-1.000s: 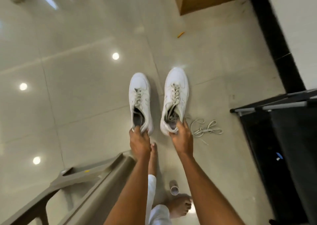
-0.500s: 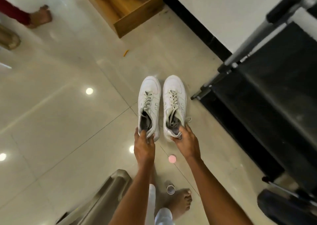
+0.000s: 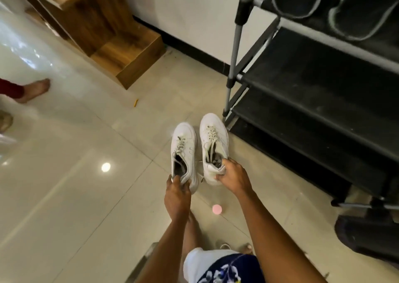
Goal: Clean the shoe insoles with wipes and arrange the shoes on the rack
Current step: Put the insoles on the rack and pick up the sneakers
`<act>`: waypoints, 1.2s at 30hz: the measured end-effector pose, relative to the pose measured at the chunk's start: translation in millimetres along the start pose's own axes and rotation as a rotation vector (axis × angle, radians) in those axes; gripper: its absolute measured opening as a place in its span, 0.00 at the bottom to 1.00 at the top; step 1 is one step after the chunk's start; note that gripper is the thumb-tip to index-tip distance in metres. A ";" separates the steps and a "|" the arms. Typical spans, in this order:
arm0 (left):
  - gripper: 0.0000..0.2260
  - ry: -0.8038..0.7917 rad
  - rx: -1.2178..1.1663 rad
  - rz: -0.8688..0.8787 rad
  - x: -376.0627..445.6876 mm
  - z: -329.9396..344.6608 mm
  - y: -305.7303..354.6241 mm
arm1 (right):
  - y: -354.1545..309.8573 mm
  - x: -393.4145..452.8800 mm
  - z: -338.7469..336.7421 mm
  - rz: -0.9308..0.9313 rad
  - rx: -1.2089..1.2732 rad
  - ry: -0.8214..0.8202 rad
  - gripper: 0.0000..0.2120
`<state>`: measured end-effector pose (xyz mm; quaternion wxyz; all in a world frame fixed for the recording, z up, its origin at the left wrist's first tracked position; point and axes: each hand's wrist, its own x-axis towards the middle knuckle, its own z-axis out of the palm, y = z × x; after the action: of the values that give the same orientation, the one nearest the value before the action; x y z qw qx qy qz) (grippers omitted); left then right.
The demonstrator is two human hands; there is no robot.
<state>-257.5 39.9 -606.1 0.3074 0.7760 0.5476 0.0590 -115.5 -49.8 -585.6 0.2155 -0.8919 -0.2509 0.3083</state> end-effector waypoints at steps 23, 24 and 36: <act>0.14 -0.105 -0.133 0.526 -132.3 -187.5 99.5 | -114.2 -263.7 -149.9 0.254 -0.046 0.352 0.23; 0.15 -0.105 -0.128 0.551 -140.6 -194.8 105.2 | -116.9 -276.1 -155.0 0.256 -0.036 0.379 0.23; 0.11 -0.008 -0.168 0.907 -213.1 -266.2 147.7 | -127.8 -405.9 -206.6 0.230 -0.087 0.682 0.26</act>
<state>-335.2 -70.4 -259.9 0.3145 0.9098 0.1449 0.2287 -297.3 -233.1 -189.2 0.2127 -0.9742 -0.0754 0.0042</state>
